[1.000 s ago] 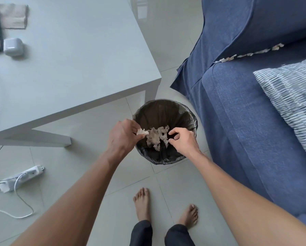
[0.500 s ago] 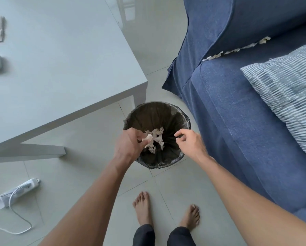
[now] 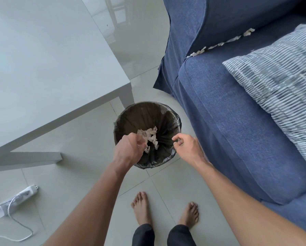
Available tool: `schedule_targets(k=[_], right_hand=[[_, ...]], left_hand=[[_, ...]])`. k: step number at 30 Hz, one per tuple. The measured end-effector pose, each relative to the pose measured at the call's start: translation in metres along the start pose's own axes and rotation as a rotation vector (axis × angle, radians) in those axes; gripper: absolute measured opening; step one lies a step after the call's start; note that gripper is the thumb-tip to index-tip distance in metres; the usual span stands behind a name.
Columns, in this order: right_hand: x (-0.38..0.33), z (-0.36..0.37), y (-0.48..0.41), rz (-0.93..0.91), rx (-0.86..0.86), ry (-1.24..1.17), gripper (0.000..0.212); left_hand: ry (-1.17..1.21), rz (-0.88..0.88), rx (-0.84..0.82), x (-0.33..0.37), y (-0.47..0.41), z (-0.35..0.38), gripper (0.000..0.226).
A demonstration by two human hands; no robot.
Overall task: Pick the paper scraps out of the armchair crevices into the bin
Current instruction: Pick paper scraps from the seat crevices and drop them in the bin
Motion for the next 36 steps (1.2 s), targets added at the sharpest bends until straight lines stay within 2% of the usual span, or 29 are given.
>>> schedule_targets(k=[4,9,14,19,23,27,31,36], right_hand=[[0.000,-0.020,-0.001,-0.023,0.027,-0.014,0.018],[-0.015,-0.081,0.005,-0.179,0.186,0.007,0.021],[-0.040,-0.168,0.015,-0.402,0.289,0.144,0.032],[-0.058,-0.286,0.010,-0.553,0.328,0.264,0.038],[-0.038,-0.378,-0.009,-0.484,0.457,0.281,0.040],[0.005,-0.426,-0.040,-0.382,0.505,0.266,0.039],[0.035,-0.447,-0.082,-0.315,0.484,0.270,0.034],[0.047,-0.447,-0.151,-0.253,0.378,0.251,0.030]], left_hand=[[-0.039,-0.004,0.039,0.015,0.007,0.002,0.022],[-0.153,0.097,0.136,0.063,0.025,-0.006,0.028],[-0.216,0.184,0.170,0.133,0.042,-0.029,0.057],[-0.165,0.277,0.257,0.241,0.053,-0.072,0.058],[-0.100,0.387,0.287,0.334,0.043,-0.089,0.060],[-0.131,0.465,0.303,0.394,0.017,-0.086,0.053],[-0.185,0.454,0.306,0.427,-0.022,-0.081,0.039],[-0.246,0.459,0.230,0.451,-0.071,-0.055,0.036]])
Point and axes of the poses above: each hand's wrist, its own y-axis away from the middle knuckle, its own z-axis out of the palm, x = y × z, the point moved 9 cm from there along -y, towards the middle knuckle, and after that the axes turned 8 degrees about -z, right-handed, at the moved point
